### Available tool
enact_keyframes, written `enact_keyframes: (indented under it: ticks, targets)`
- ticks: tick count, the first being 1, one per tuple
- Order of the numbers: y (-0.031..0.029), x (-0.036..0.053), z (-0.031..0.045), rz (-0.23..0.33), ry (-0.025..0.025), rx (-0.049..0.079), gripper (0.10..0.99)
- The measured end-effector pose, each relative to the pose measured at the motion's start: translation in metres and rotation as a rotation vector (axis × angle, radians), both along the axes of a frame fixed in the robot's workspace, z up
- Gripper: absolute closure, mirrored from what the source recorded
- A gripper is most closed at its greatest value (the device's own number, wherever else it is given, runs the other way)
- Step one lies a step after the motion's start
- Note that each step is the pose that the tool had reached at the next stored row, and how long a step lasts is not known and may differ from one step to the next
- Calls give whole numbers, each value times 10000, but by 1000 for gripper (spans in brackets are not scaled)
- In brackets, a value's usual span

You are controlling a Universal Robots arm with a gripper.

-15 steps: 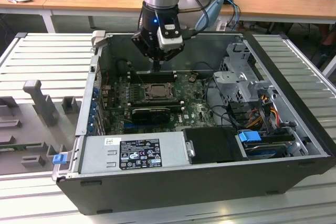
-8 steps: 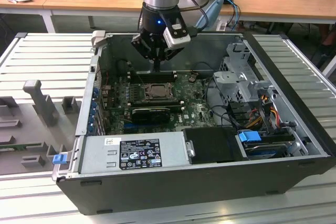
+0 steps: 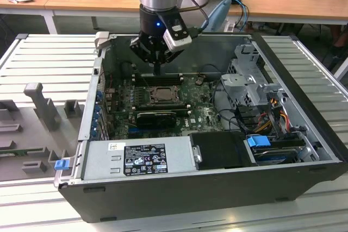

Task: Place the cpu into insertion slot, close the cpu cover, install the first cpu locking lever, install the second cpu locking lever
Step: 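Install the first cpu locking lever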

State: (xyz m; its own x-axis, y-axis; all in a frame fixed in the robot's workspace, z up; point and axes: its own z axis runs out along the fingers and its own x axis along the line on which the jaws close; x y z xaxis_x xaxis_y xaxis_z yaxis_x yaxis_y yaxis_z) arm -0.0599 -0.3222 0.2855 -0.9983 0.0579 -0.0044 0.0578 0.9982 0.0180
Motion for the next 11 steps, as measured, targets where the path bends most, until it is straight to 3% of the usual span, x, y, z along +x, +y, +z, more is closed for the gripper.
enact_keyframes:
  ticks: [1, 7, 11]
  targets:
    - [0, -52, -3, -2, -21, 0, 980]
    - [0, -173, -41, 56, -25, 22, 980]
    - [0, -187, -88, 190, -104, 28, 980]
